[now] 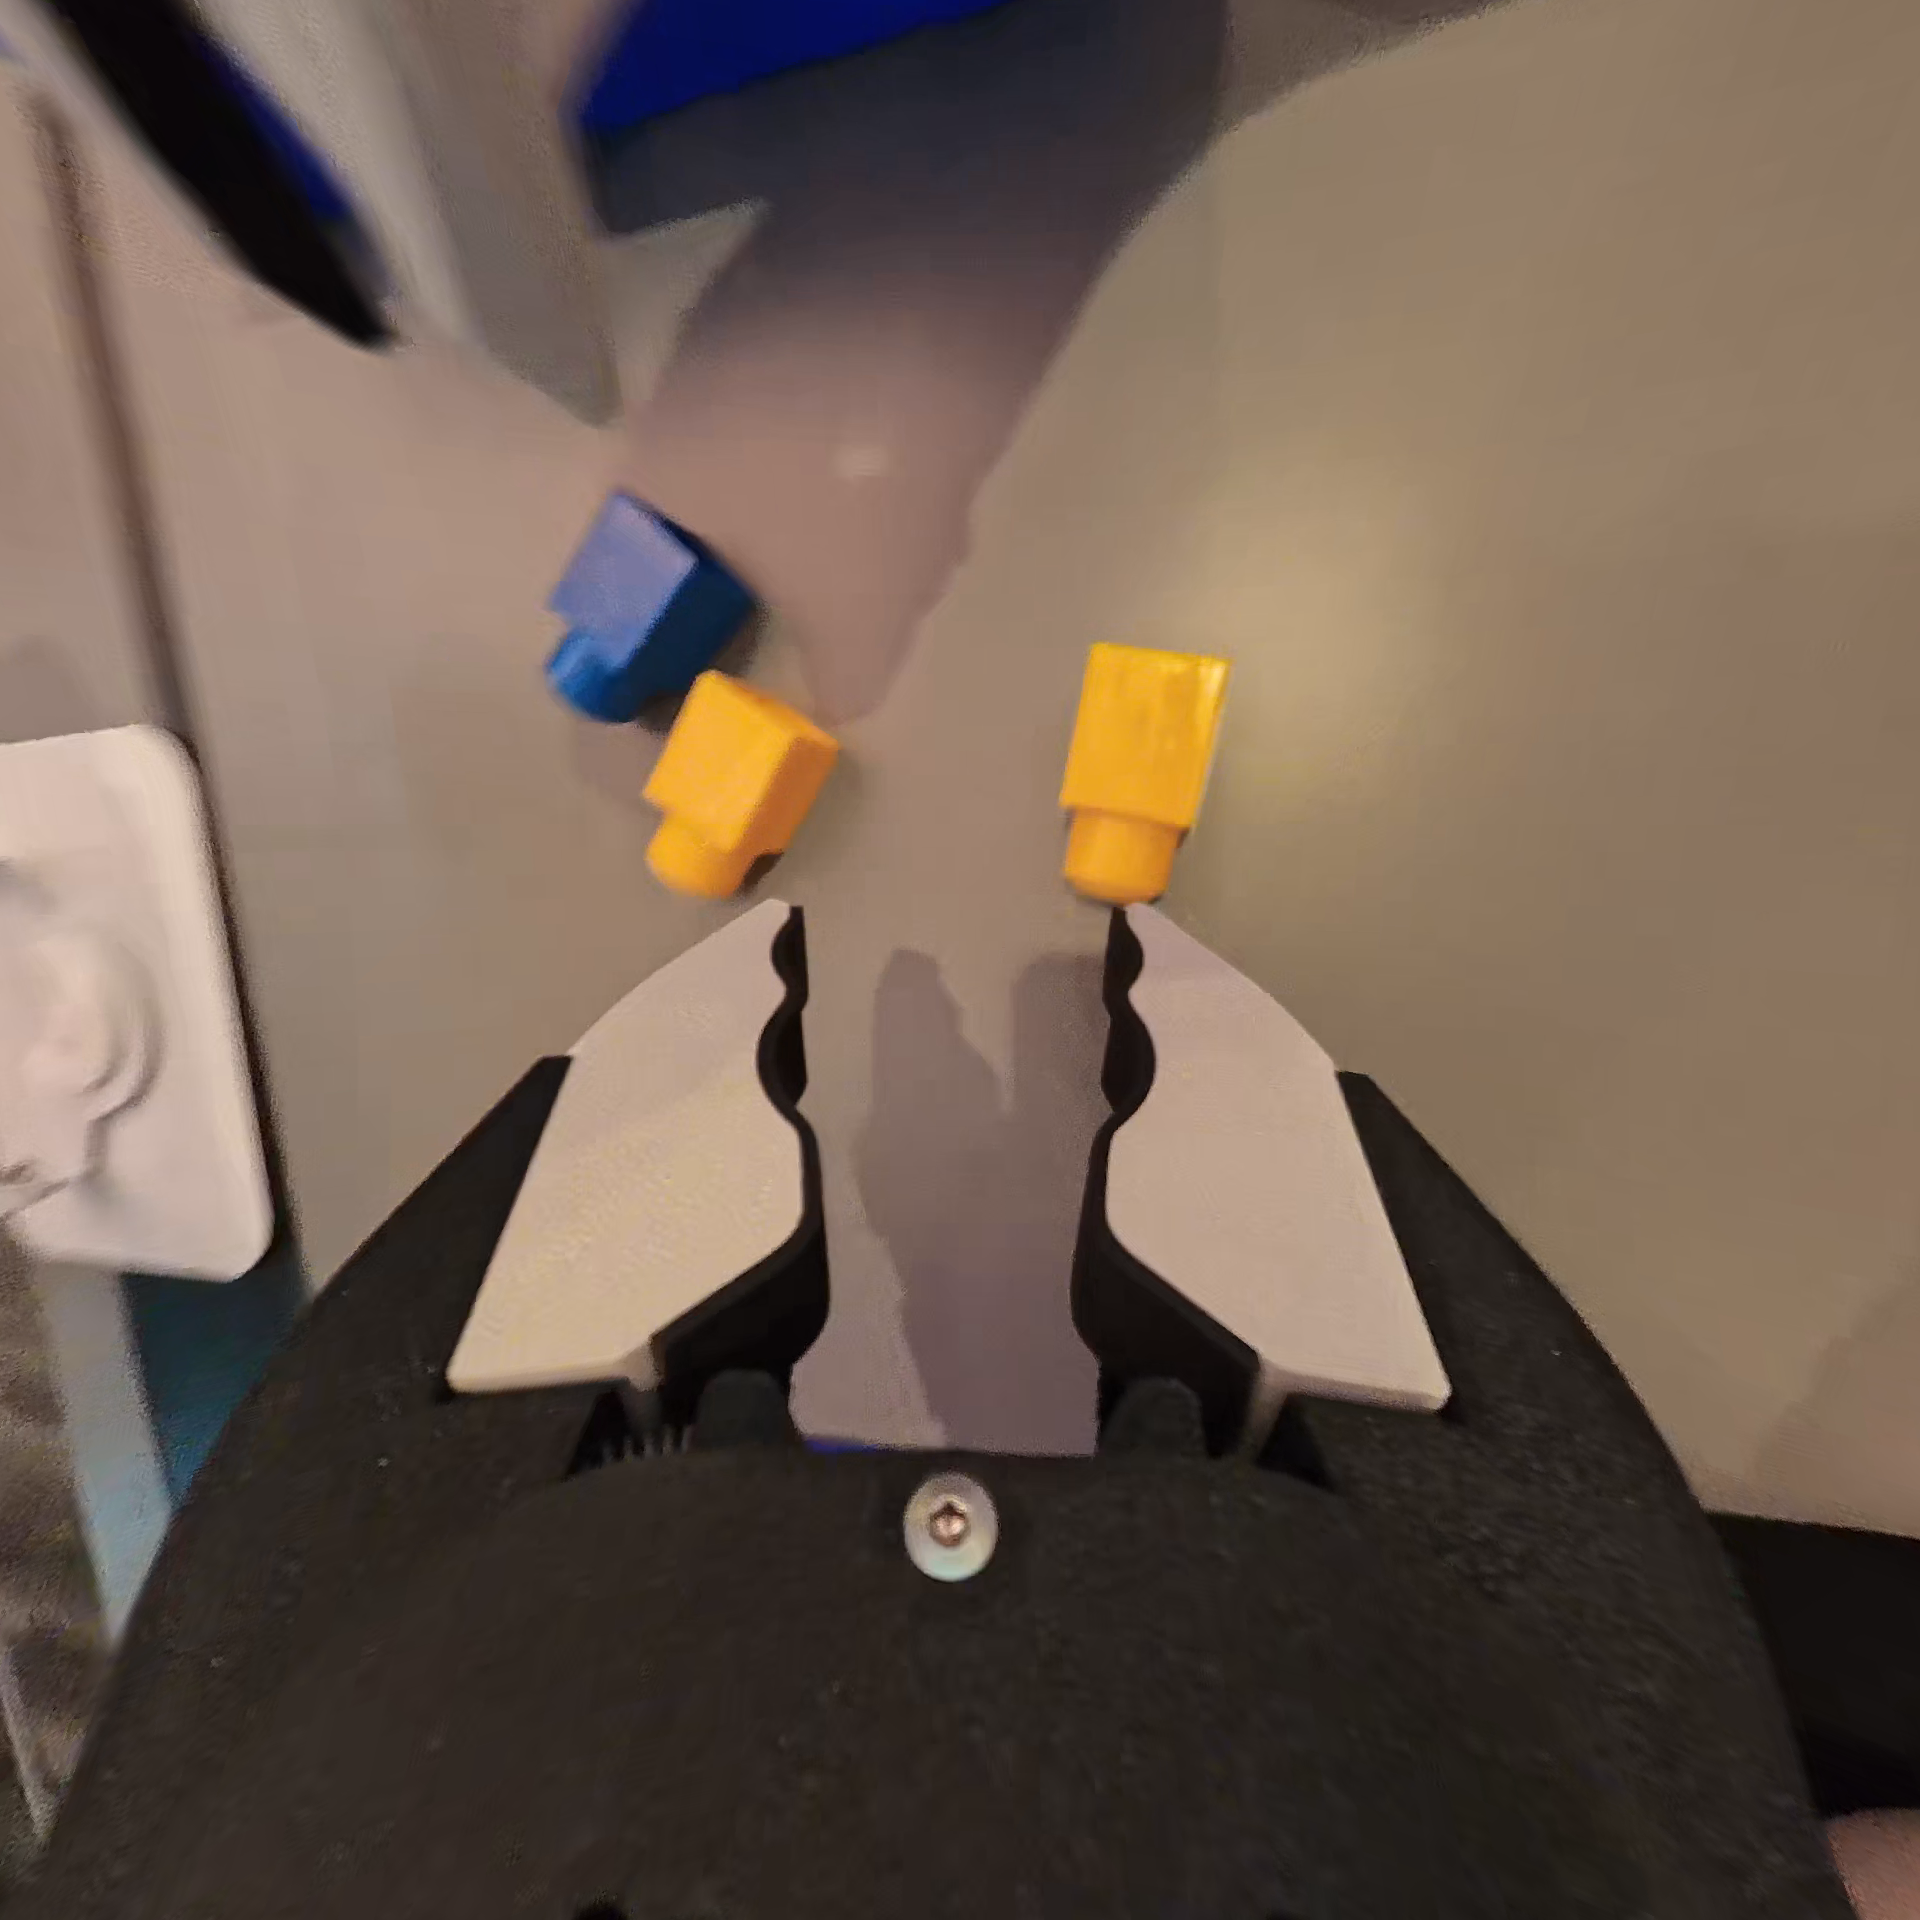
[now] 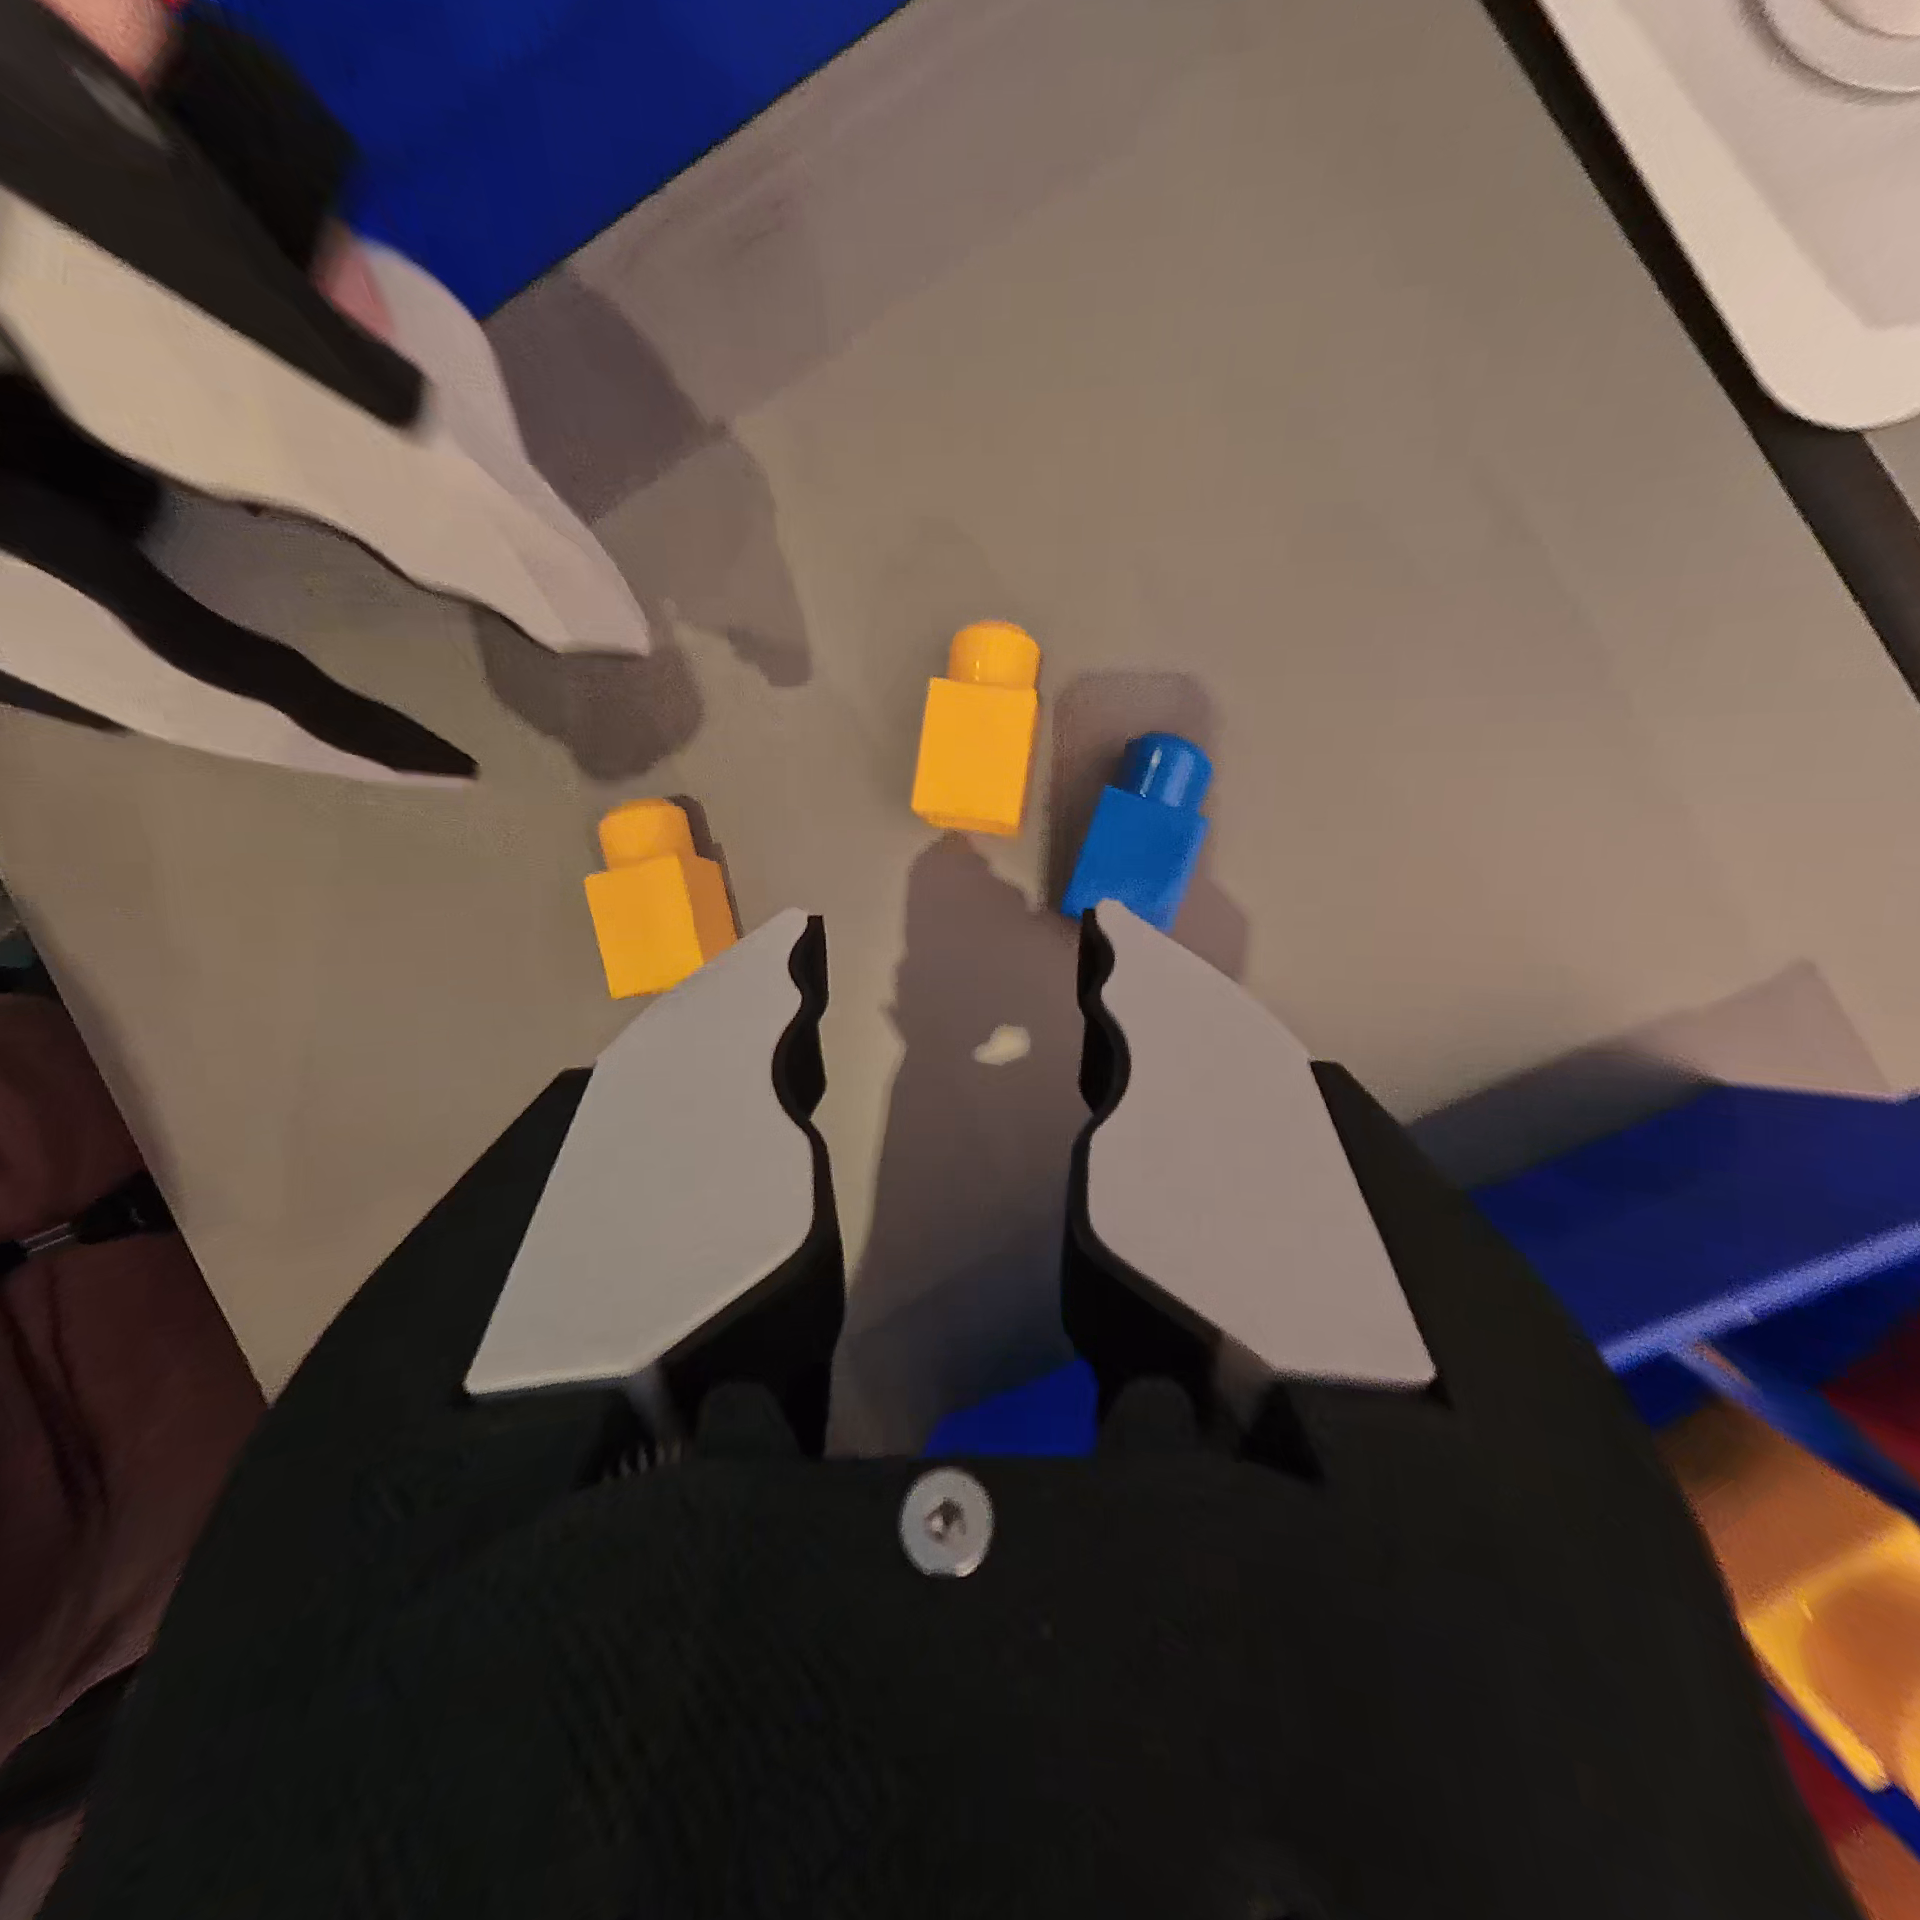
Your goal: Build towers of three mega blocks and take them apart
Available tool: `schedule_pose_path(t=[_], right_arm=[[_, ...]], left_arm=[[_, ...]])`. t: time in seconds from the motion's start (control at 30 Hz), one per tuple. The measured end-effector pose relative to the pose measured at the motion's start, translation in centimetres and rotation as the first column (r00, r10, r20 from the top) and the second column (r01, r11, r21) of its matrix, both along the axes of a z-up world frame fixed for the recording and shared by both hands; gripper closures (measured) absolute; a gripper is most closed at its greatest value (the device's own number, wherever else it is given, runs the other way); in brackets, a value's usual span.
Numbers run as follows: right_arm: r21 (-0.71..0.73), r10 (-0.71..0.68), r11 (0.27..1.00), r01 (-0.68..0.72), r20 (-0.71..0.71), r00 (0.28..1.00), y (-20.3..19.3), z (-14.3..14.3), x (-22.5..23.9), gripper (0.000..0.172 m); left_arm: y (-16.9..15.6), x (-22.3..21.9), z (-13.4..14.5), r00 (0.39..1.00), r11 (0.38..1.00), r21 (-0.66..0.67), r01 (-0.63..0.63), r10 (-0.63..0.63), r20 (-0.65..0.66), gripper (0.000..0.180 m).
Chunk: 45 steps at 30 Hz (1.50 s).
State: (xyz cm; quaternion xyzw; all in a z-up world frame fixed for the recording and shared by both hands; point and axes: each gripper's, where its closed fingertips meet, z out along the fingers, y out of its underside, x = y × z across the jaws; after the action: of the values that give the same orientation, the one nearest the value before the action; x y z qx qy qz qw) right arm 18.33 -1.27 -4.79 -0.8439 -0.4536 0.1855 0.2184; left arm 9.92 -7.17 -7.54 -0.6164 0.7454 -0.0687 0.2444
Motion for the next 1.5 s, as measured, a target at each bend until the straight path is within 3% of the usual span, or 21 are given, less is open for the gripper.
schedule_pose_path(t=[0.13,0.23,0.37,0.5,0.53,0.63,0.77,0.83,0.9,0.97,1.07,1.17,1.3,1.5], right_arm=[[0.027,0.034,0.999,-0.034,0.022,0.999,1.1,-2.4,-3.3,0.124],[0.062,0.019,0.998,-0.024,0.072,0.997,2.7,-5.1,-4.9,0.122],[0.057,0.009,0.998,-0.017,0.152,0.988,3.6,-8.2,-5.5,0.12],[0.034,-0.008,0.999,0.0,0.232,0.973,3.8,-10.1,-4.9,0.122],[0.016,0.008,1.0,-0.012,0.225,0.974,3.5,-10.3,-5.0,0.135],[-0.013,0.022,1.0,-0.02,0.132,0.991,3.3,-9.4,-5.6,0.135],[0.024,0.001,1.0,0.004,-0.227,0.974,3.7,-3.5,-7.7,0.135],[0.059,0.031,0.998,-0.003,-0.485,0.874,3.3,1.6,-8.8,0.136],[0.095,0.079,0.995,-0.014,-0.728,0.681,2.3,7.1,-9.2,0.136],[0.086,0.084,0.996,-0.019,-0.866,0.493,1.4,11.0,-8.8,0.136],[0.095,0.097,0.995,-0.025,-0.928,0.359,0.4,13.4,-8.6,0.136],[0.134,0.135,0.991,-0.027,-0.931,0.339,-0.3,14.0,-9.2,0.136],[0.169,0.17,0.985,-0.033,-0.932,0.319,-1.0,14.6,-9.6,0.136],[0.187,0.189,0.982,-0.035,-0.933,0.305,-1.3,14.8,-9.9,0.136]], left_arm=[[1.8,-3.0,6.2,0.975,0.992,0.066,-0.109,0.094,0.201,0.123],[2.4,-5.1,11.3,0.901,0.984,0.059,-0.167,0.128,0.415,0.122],[1.8,-7.0,17.4,0.716,0.986,0.022,-0.168,0.107,0.69,0.112],[1.4,-8.4,20.9,0.521,0.981,0.077,-0.177,0.027,0.853,0.113],[1.4,-8.6,21.2,0.501,0.982,0.061,-0.177,0.037,0.865,0.113],[1.8,-8.6,21.3,0.472,0.986,-0.034,-0.163,0.108,0.875,0.111],[3.5,-8.0,19.6,0.476,0.97,-0.158,-0.186,0.23,0.849,0.104],[4.3,-7.2,18.5,0.485,0.96,-0.209,-0.186,0.275,0.83,0.098],[4.6,-6.0,17.8,0.47,0.954,-0.259,-0.149,0.298,0.831,0.096],[4.4,-4.3,17.3,0.444,0.944,-0.32,-0.082,0.322,0.836,0.096],[3.7,-1.6,15.6,0.48,0.92,-0.393,-0.016,0.351,0.804,0.095],[3.9,0.0,14.0,0.522,0.915,-0.4,-0.049,0.365,0.771,0.088],[3.5,0.5,15.5,0.406,0.892,-0.448,0.059,0.389,0.827,0.097],[3.9,0.5,15.2,0.393,0.887,-0.457,0.059,0.4,0.828,0.105]])
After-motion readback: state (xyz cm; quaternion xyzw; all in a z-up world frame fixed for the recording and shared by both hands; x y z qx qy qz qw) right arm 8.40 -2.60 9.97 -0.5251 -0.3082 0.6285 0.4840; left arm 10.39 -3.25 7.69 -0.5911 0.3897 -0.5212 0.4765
